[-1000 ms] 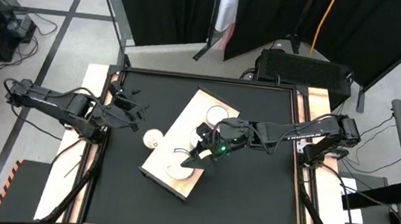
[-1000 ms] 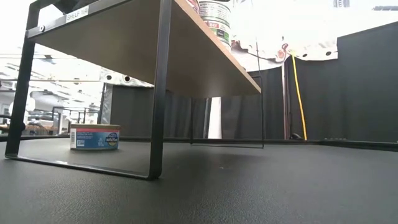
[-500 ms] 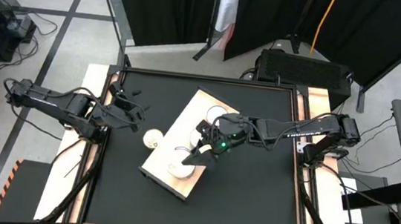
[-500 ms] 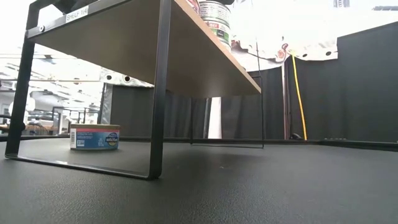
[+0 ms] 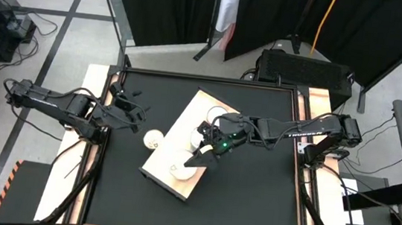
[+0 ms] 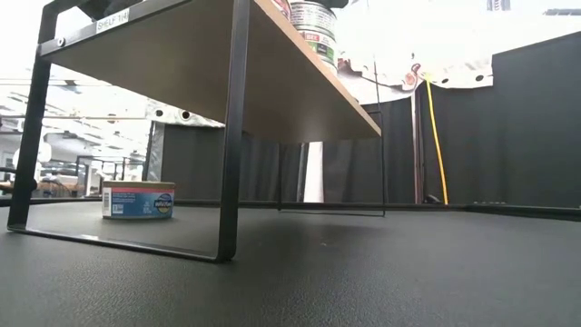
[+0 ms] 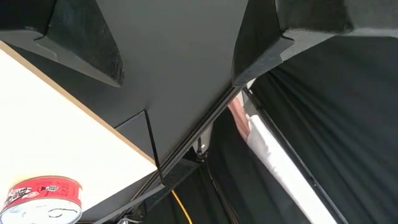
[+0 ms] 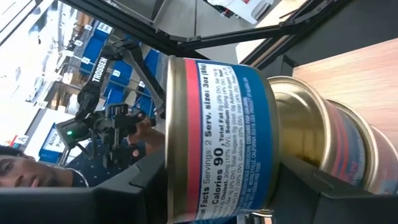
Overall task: Stack canned seafood by type on shelf
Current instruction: Stack the blue tuna can on top of the other blue tuna cans on the shelf
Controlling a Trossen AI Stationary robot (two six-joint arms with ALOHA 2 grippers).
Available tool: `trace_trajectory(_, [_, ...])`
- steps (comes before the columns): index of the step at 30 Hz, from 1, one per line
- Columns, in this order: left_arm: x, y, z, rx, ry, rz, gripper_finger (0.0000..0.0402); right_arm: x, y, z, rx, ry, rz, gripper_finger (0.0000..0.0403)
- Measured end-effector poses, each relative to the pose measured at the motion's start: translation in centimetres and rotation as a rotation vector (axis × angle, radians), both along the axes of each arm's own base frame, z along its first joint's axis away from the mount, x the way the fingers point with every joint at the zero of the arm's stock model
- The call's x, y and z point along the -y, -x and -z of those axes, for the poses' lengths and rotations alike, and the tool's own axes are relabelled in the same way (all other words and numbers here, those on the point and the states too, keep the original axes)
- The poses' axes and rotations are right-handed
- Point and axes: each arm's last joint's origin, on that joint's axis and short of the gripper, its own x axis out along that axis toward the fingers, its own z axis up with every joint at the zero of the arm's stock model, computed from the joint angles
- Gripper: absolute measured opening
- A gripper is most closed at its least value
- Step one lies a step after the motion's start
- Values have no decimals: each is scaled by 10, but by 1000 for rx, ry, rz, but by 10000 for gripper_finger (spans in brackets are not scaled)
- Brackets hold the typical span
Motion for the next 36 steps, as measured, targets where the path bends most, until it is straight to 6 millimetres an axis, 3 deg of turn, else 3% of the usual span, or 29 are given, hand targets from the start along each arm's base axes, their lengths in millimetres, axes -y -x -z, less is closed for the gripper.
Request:
trace_trajectory(23, [0, 0, 0, -3, 7, 11, 299, 4, 0, 2, -18, 35, 57, 303])
trace_trajectory(36, [1, -1, 0, -8, 3, 28, 299, 6, 6, -2, -30, 69, 120, 311])
